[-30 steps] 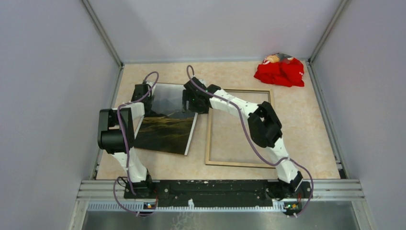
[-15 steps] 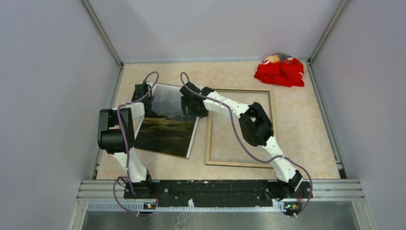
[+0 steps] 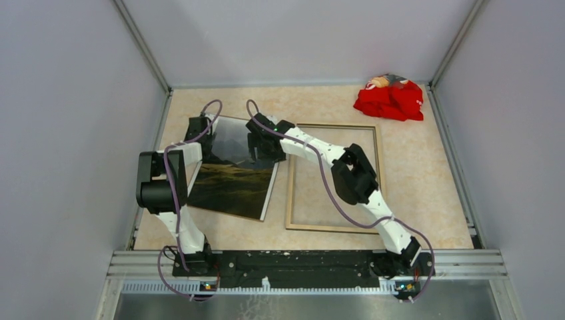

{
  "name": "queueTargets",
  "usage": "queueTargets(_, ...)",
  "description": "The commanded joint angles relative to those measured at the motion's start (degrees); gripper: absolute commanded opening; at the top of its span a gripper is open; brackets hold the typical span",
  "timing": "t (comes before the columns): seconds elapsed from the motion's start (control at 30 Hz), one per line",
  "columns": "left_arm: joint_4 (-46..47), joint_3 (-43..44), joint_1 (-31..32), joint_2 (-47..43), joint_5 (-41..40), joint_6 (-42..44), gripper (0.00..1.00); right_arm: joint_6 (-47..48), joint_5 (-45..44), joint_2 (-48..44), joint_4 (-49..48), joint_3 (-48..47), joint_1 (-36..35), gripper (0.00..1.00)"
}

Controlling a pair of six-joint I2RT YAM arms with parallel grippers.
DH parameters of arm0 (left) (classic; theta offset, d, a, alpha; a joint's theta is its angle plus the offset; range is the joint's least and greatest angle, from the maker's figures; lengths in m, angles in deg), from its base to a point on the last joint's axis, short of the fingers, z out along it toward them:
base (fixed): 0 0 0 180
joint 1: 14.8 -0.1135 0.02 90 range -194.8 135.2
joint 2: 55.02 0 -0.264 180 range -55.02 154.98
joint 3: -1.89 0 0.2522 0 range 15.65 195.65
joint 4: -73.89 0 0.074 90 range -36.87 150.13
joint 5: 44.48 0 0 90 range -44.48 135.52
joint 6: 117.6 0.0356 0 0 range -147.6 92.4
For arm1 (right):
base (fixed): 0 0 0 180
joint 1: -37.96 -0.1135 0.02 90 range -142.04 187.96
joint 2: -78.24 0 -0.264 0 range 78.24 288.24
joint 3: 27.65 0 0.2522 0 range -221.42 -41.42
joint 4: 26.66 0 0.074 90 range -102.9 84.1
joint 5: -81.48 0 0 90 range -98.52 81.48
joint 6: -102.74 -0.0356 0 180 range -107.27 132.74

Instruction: Put the photo into the frame

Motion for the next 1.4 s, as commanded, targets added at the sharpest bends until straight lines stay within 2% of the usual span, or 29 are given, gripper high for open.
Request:
queueTargets(0.0, -6.3, -2.0, 1.8, 2.7, 4.8, -1.4, 0.61, 1.0, -0.9, 0.0, -1.2, -4.5, -2.2, 0.78)
queueTargets(0.3, -6.7, -1.7, 1.9, 2.7, 4.7, -1.3, 0.61, 0.3, -2.6, -0.7, 0.8, -4.2, -2.2, 0.80)
queueTargets(0.5, -11.6, 3.4, -1.5, 1.9, 8.7, -3.1, 0.61, -4.2, 0.6, -7.8, -8.0, 12.1, 1.4, 0.81)
queueTargets(0.6, -12.3, 5.1, -2.0, 0.7, 8.6, -2.5, 0.61, -5.5, 1.8, -9.4, -10.4, 16.2, 2.6, 0.81)
queueTargets(1.0, -14.2, 9.4, -1.2, 2.0, 9.3, -3.7, 0.62, -6.6, 2.4, -10.9, -11.5, 20.1, 5.7, 0.82)
queueTargets(1.37, -10.7, 8.0, 4.9, 3.2, 4.0, -3.8, 0.62, -5.4, -0.3, -7.7, -9.2, 17.2, 8.8, 0.83)
